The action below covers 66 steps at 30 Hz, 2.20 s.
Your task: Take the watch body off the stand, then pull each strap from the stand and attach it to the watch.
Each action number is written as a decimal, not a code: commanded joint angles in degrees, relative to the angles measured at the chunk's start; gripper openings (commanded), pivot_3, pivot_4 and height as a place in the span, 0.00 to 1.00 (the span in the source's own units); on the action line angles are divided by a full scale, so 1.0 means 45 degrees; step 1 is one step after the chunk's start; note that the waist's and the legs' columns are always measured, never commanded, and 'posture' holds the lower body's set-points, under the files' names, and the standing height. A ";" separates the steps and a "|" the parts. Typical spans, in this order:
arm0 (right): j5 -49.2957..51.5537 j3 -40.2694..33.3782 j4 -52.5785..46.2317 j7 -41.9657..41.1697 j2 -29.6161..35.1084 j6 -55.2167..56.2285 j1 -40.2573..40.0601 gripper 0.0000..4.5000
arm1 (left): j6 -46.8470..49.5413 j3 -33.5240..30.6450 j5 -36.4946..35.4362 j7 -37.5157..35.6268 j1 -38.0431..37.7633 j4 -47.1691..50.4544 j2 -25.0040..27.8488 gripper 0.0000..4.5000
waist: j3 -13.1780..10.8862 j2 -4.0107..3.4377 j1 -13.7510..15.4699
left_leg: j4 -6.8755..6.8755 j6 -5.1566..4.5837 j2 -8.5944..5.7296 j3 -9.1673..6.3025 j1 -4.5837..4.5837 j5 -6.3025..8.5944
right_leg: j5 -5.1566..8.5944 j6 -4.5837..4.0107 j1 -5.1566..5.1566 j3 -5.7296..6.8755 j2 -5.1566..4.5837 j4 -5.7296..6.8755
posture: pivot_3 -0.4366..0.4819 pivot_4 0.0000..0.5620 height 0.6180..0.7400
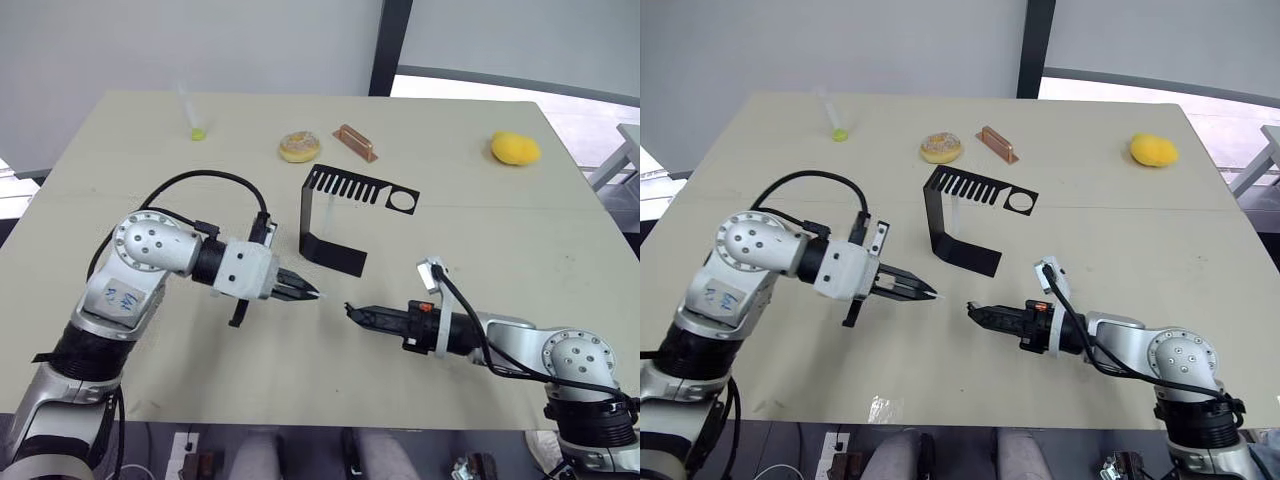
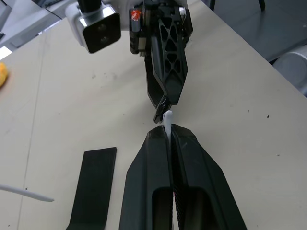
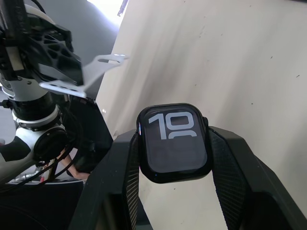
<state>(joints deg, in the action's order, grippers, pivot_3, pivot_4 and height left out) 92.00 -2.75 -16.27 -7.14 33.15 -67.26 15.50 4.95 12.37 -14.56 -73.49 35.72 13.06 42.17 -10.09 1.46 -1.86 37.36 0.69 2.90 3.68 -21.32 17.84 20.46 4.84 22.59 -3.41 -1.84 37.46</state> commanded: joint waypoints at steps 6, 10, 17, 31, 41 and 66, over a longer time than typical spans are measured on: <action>0.0455 -0.0048 -0.0367 0.0308 -0.0038 0.0303 0.0169 0.35 | -0.0431 0.0409 0.0790 0.0247 0.0390 -0.0172 -0.0458 0.00 | 0.0000 0.0000 0.0005 | 0.0001 0.0000 0.0000 0.0000 -0.0001 0.0000 | 0.0000 0.0000 0.0000 0.0000 -0.0001 0.0000 | 0.48 0.27 1.00; 0.0528 0.0014 -0.0464 0.0439 -0.0048 0.0404 0.0145 0.35 | -0.0423 0.0505 0.0900 0.0348 0.0459 -0.0237 -0.0701 0.00 | 0.0000 0.0000 0.0006 | 0.0000 -0.0001 0.0000 0.0000 -0.0001 0.0000 | 0.0000 0.0000 0.0000 0.0000 -0.0001 0.0000 | 0.48 0.27 1.00; 0.0591 0.0052 -0.0546 0.0562 -0.0050 0.0468 0.0115 0.35 | -0.0540 0.0515 0.1030 0.0267 0.0497 -0.0426 -0.0839 0.00 | 0.0000 0.0000 0.0007 | -0.0001 -0.0001 0.0001 0.0000 -0.0001 0.0000 | 0.0000 0.0000 0.0000 0.0000 -0.0002 -0.0001 | 0.48 0.27 1.00; 0.0703 0.0045 -0.0624 0.0705 -0.0021 0.0514 0.0048 0.35 | -0.0319 0.0579 0.1045 0.0279 0.0347 -0.0310 -0.0949 0.00 | 0.0000 0.0000 0.0009 | -0.0001 -0.0001 0.0001 -0.0001 -0.0002 0.0000 | 0.0000 0.0000 0.0000 0.0001 -0.0003 -0.0001 | 0.48 0.27 1.00; 0.0757 0.0138 -0.0744 0.0848 -0.0020 0.0657 -0.0040 0.35 | -0.0289 0.0748 0.1179 0.0377 0.0215 -0.0310 -0.1014 0.00 | 0.0000 0.0000 -0.0001 | -0.0002 -0.0001 0.0001 -0.0002 -0.0002 0.0000 | 0.0000 0.0000 0.0000 0.0000 -0.0003 -0.0003 | 0.48 0.27 1.00; 0.0992 0.0329 -0.0919 0.1016 0.0055 0.0872 -0.0103 0.35 | -0.0259 0.0717 0.1365 0.0762 0.0364 -0.0626 -0.1208 0.00 | 0.0000 0.0000 0.0008 | -0.0005 -0.0001 0.0002 -0.0002 -0.0003 0.0000 | 0.0000 0.0000 0.0000 0.0001 -0.0006 -0.0007 | 0.48 0.27 1.00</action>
<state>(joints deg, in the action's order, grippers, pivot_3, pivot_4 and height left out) 94.59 -1.39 -17.83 -2.84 33.15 -63.82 15.20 3.81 16.09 -8.05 -70.78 36.81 8.37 37.09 -10.09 1.46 -1.83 37.34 0.68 2.90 3.67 -21.34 17.83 20.46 4.84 22.59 -3.40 -1.86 37.43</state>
